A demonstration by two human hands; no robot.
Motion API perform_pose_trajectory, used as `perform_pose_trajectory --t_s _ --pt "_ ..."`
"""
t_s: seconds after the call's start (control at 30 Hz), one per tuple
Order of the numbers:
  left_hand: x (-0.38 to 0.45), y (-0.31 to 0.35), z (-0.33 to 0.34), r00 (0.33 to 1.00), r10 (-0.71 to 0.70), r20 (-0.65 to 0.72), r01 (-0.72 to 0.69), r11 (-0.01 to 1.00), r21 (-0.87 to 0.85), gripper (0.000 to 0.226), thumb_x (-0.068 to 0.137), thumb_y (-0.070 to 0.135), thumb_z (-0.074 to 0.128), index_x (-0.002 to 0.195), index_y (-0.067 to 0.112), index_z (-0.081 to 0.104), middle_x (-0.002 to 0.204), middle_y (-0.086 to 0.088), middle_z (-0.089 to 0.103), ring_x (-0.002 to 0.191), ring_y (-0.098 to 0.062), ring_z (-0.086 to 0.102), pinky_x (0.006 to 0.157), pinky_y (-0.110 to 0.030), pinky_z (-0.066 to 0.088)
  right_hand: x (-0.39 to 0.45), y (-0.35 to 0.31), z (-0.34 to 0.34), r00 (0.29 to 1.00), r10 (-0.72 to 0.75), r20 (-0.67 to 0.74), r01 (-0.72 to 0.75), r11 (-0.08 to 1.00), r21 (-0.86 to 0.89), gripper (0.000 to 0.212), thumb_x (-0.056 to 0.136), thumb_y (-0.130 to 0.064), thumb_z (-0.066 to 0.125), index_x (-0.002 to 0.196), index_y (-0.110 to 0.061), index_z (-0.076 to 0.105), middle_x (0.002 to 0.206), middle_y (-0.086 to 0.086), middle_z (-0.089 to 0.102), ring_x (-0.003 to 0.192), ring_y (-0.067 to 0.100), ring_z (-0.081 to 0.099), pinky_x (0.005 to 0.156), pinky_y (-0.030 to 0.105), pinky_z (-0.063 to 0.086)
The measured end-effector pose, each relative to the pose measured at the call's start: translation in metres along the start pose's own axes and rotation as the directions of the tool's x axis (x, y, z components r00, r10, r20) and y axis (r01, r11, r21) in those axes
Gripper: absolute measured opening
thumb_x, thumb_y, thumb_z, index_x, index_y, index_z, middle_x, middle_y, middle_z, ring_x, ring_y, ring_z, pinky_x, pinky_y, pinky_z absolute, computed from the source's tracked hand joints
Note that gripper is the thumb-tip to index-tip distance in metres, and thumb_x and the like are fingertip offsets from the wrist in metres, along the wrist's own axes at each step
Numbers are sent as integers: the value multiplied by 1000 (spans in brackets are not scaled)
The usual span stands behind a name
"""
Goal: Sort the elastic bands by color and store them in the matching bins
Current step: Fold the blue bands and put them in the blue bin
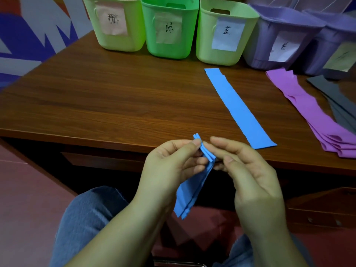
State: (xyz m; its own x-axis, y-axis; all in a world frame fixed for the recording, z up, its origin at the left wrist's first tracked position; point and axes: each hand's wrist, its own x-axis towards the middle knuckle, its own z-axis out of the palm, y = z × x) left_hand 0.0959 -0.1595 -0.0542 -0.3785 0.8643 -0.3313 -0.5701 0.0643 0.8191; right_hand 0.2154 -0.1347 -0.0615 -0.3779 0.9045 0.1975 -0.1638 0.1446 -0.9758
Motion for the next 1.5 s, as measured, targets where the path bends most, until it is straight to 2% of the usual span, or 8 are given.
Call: perform_pose_trajectory --t_s 0.27,0.4,0.53,0.67,0.97,1.27,1.4,1.5 --pt "-4 5 2 1000 23 14 -24 999 33 22 54 24 72 70 10 70 65 -6 70 55 -8 65 53 -16 53 -1 -8 -2 995 -8 97 18 994 -112 33 86 -15 43 112 -22 62 107 -16 70 108 0 62 85 10 46" --pt "2 19 4 999 -41 19 40 998 46 9 76 7 66 68 9 69 64 -8 70 54 -9 65 50 -15 52 22 -29 -5 990 67 127 -55 994 -98 26 86 -13 45 105 -21 61 94 -11 74 87 -1 67 72 7 45" --pt "23 41 10 993 -115 33 103 963 247 11 82 5 65 72 10 66 51 2 61 45 -4 56 44 -14 46 101 -35 -17 989 103 103 -58 929 -365 24 93 -2 50 88 -22 62 72 -4 73 62 4 62 63 15 46" --pt "65 68 18 968 -242 60 189 869 457 8 82 7 64 75 11 65 53 4 60 45 -4 56 42 -13 42 198 -8 -32 996 75 -39 -82 734 -674 17 86 -10 55 82 -25 61 85 0 69 82 20 65 69 29 48" --pt "125 78 21 930 -354 98 196 703 684 6 76 0 69 72 4 67 53 -3 60 42 -8 54 43 -17 47 309 40 -30 996 92 9 -15 259 -966 41 95 -8 44 134 -20 51 139 5 48 126 28 44 96 36 40" --pt "124 78 20 943 -323 85 180 707 684 4 77 0 69 76 2 66 50 -2 60 39 -6 54 42 -15 47 325 30 -22 989 30 142 145 -146 -979 30 96 -13 48 121 -18 64 122 13 57 116 32 47 93 37 38" --pt "119 79 23 942 -325 82 184 706 684 2 78 1 68 80 2 67 57 -4 62 41 -5 56 43 -14 47 305 12 -32 980 -11 197 195 -103 -975 23 93 -26 56 114 -23 66 111 9 62 116 27 44 97 36 31" --pt "114 79 24 951 -298 82 162 707 689 1 79 1 68 79 1 67 61 -6 61 44 -7 57 44 -14 48 280 -5 -39 978 -17 209 209 161 -964 20 87 -26 65 106 -19 66 101 4 63 104 23 53 89 35 41"
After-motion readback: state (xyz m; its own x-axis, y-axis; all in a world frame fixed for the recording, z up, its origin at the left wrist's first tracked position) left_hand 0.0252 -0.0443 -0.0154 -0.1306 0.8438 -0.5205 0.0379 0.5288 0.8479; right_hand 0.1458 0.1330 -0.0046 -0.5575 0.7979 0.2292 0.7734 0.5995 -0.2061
